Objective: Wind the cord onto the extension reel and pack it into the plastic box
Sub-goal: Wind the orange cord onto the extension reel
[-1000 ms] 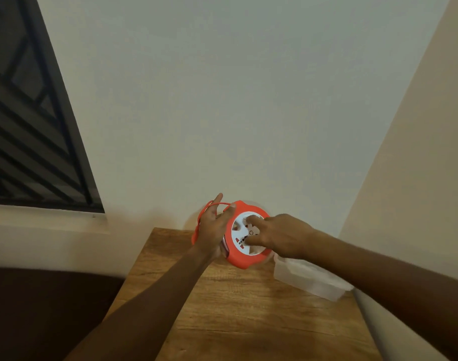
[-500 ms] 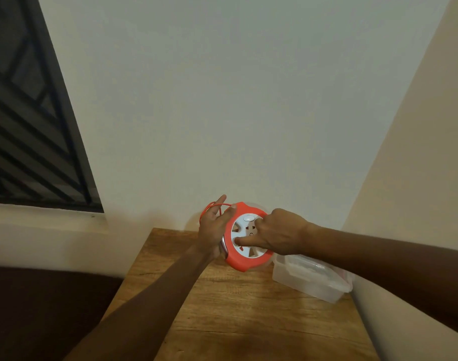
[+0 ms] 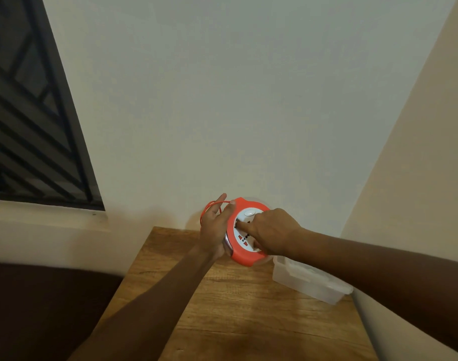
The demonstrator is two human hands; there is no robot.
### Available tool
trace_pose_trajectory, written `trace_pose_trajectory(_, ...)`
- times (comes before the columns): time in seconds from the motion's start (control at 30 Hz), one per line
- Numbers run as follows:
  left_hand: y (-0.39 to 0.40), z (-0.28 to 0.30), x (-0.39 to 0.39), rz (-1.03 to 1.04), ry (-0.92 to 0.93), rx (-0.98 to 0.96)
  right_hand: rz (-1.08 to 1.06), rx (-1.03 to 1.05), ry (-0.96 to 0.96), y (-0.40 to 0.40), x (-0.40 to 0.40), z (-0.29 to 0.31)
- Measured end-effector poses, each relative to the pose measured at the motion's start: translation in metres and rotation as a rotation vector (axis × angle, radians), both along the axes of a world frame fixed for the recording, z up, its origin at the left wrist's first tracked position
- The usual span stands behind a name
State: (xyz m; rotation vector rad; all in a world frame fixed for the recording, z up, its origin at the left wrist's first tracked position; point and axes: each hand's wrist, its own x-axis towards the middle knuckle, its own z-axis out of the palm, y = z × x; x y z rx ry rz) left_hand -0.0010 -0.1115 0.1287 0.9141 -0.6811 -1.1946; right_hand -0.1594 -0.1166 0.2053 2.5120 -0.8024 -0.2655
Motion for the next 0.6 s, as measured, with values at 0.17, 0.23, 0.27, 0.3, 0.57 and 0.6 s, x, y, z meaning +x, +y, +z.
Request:
trace_pose_trajectory(0.17, 0.001, 0.005, -0.001, 0.035, 0.028, -0.034, -0.243, 0.126, -0.416, 0.000, 0.001, -0.009)
trace_pose_trajectory(0.23, 0.000, 0.005, -0.004, 0.052, 0.003, -0.055, -0.498, 0.335, -0.756, 0.006, 0.009, -0.018)
trace_pose_trajectory(0.27, -0.001, 0.005, -0.006, 0.062, -0.027, -0.066, -0.625, 0.479, -0.969, 0.009, 0.015, -0.023)
trace_pose_trajectory(0.3, 0.000, 0.004, -0.008, 0.069, -0.078, -0.077, -0.754, 0.641, -1.197, 0.013, 0.020, -0.029)
trace_pose_trajectory(0.57, 0.004, -0.009, 0.001, 0.089, -0.114, -0.084, -0.941, 1.207, -1.642, 0.036, 0.017, -0.040)
trace_pose_trajectory(0.6, 0.005, -0.010, 0.001, 0.105, -0.088, -0.059, -0.876, 1.161, -1.568, 0.039, 0.015, -0.039)
